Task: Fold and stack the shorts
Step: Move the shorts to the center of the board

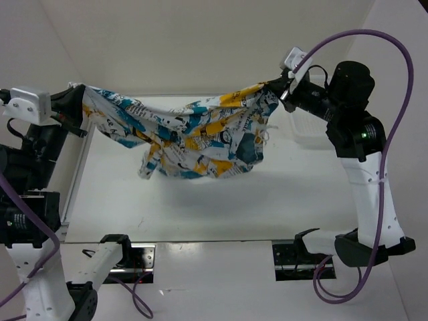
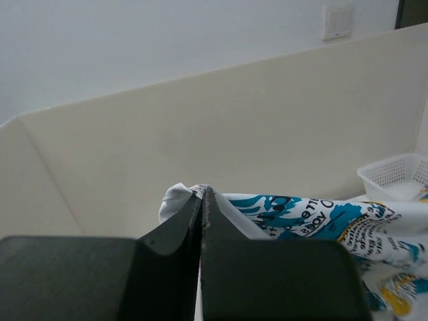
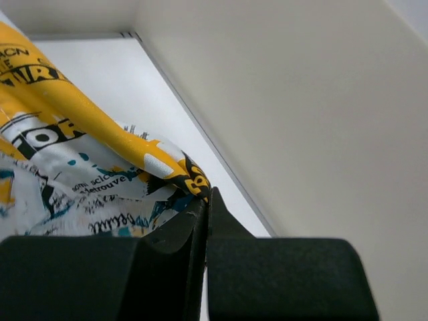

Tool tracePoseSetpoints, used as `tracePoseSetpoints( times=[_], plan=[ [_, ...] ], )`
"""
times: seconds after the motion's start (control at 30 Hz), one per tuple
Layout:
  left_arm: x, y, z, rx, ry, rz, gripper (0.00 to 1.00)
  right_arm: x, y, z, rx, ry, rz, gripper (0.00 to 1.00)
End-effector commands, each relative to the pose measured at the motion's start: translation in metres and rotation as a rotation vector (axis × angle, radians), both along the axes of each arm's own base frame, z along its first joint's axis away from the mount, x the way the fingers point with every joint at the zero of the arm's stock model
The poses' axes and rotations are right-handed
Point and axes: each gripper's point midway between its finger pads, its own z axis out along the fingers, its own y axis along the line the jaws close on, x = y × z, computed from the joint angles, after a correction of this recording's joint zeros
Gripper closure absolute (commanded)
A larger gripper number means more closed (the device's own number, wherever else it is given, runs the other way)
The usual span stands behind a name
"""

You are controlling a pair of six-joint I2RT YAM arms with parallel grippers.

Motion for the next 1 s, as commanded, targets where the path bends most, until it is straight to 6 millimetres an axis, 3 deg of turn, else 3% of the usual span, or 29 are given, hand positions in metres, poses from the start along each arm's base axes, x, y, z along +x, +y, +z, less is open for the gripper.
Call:
tracePoseSetpoints(
  times=[0.0,0.1,0.13,0.2,0.23,0.3,0.33,0.4,0.43,0.47,0.5,0.53,0.57,0.6,0.63,0.67,0.7,0.73,0.77,0.83,0.87,0.9,0.93,0.97],
  plan=[
    [0.028,-0.003,-0.006,0.016,0.001,-0.023,1.0,-0.033,0.006,0.036,0.109,-0.024,0.082,1.0],
    [0.064,-0.005,-0.025,0.022,0.055,-0.049,1.0,-0.015,0.012,0.023,0.147,0.033,0.071,1.0],
    [0.088,-0.006,-0.045,0.021,0.113,-0.062,1.0,0.004,0.015,0.007,0.148,0.079,0.048,1.0],
    [0.112,-0.006,-0.058,0.021,0.146,-0.071,1.0,0.032,0.017,-0.012,0.158,0.111,0.007,1.0],
    [0.136,-0.005,-0.077,0.017,0.2,-0.072,1.0,0.06,0.017,-0.032,0.154,0.153,-0.051,1.0],
    [0.16,-0.004,-0.093,0.013,0.24,-0.073,1.0,0.093,0.016,-0.054,0.152,0.189,-0.101,1.0],
    [0.186,0.0,-0.115,0.006,0.295,-0.06,1.0,0.126,0.011,-0.083,0.15,0.265,-0.141,1.0],
    [0.21,-0.004,-0.138,0.003,0.355,-0.073,1.0,0.159,0.007,-0.114,0.16,0.357,-0.173,1.0],
    [0.231,-0.014,-0.158,0.003,0.399,-0.088,1.0,0.176,0.005,-0.113,0.173,0.364,-0.186,1.0],
    [0.243,-0.014,-0.165,0.003,0.406,-0.088,1.0,0.208,-0.001,-0.16,0.169,0.463,-0.247,0.98],
    [0.253,-0.019,-0.174,0.004,0.424,-0.1,1.0,0.223,-0.001,-0.162,0.178,0.463,-0.269,0.92],
    [0.276,-0.018,-0.202,0.0,0.479,-0.092,1.0,0.237,-0.007,-0.18,0.18,0.493,-0.305,0.82],
    [0.289,-0.018,-0.212,0.0,0.495,-0.092,0.98,0.259,-0.01,-0.217,0.188,0.554,-0.366,0.69],
    [0.312,-0.016,-0.244,-0.004,0.557,-0.078,0.92,0.272,-0.017,-0.218,0.216,0.544,-0.402,0.36],
    [0.324,-0.012,-0.239,-0.006,0.549,-0.056,0.79,0.28,-0.019,-0.226,0.235,0.557,-0.433,0.26],
    [0.332,-0.012,-0.245,-0.006,0.567,-0.056,0.59,0.289,-0.026,-0.242,0.242,0.581,-0.475,0.21],
    [0.343,-0.012,-0.261,-0.008,0.608,-0.056,0.22,0.291,-0.026,-0.235,0.249,0.563,-0.472,0.15],
    [0.343,-0.012,-0.265,-0.009,0.645,-0.056,0.14,0.291,-0.026,-0.235,0.249,0.563,-0.472,0.14],
    [0.342,-0.019,-0.252,-0.004,0.625,-0.068,0.09,0.286,-0.025,-0.229,0.235,0.554,-0.453,0.14],
    [0.326,-0.037,-0.255,0.004,0.668,-0.119,0.07,0.272,-0.025,-0.231,0.195,0.568,-0.424,0.14],
    [0.306,-0.053,-0.263,0.013,0.703,-0.164,0.07,0.259,-0.021,-0.252,0.151,0.616,-0.41,0.14],
    [0.292,-0.062,-0.275,0.018,0.746,-0.188,0.07,0.245,-0.02,-0.247,0.093,0.586,-0.386,0.14],
    [0.273,-0.069,-0.297,0.021,0.83,-0.213,0.07,0.235,-0.024,-0.257,0.059,0.604,-0.392,0.14],
    [0.248,-0.084,-0.301,0.034,0.857,-0.255,0.1,0.217,-0.031,-0.295,0.007,0.679,-0.41,0.14]
  ],
)
